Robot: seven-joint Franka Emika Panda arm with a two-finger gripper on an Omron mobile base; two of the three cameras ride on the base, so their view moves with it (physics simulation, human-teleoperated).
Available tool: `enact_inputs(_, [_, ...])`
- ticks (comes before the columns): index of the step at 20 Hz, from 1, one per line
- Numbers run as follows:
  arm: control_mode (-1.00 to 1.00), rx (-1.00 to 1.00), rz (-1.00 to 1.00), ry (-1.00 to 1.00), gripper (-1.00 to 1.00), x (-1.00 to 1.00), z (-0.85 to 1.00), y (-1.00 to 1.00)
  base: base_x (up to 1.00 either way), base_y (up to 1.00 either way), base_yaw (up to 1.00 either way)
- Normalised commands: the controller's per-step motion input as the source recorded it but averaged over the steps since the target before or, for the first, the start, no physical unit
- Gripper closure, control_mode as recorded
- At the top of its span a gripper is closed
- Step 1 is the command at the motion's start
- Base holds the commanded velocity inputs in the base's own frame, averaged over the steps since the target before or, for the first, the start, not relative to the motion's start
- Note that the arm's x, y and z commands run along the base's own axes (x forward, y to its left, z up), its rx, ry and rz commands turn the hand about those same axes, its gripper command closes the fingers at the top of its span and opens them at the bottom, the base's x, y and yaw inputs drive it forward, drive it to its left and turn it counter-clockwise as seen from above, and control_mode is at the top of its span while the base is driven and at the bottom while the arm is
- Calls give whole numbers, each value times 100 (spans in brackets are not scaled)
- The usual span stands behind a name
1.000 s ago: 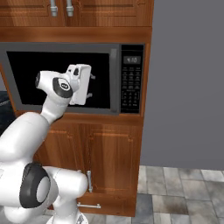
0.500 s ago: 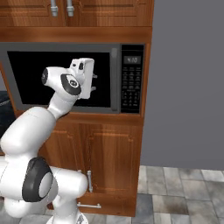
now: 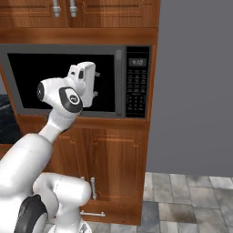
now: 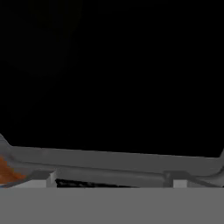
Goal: Pick the eggplant from the sink and place it in the bowl. Then pick the bowl and place it in the microwave. Then close the microwave door and press the start button.
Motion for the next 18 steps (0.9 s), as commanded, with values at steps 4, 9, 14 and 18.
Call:
enact_inputs(4, [-100,37,25,-3,-100,-98,4,-41,0,0,0])
enact_inputs(9, [-100,40,36,0,-100,-63,2,-74,0,0,0])
enact_inputs(14, [-100,25,25,1,-100,-6,4,-73,0,0,0])
enact_inputs(18, [-100,7,19,3,-100,0,-5,-15,0,0,0])
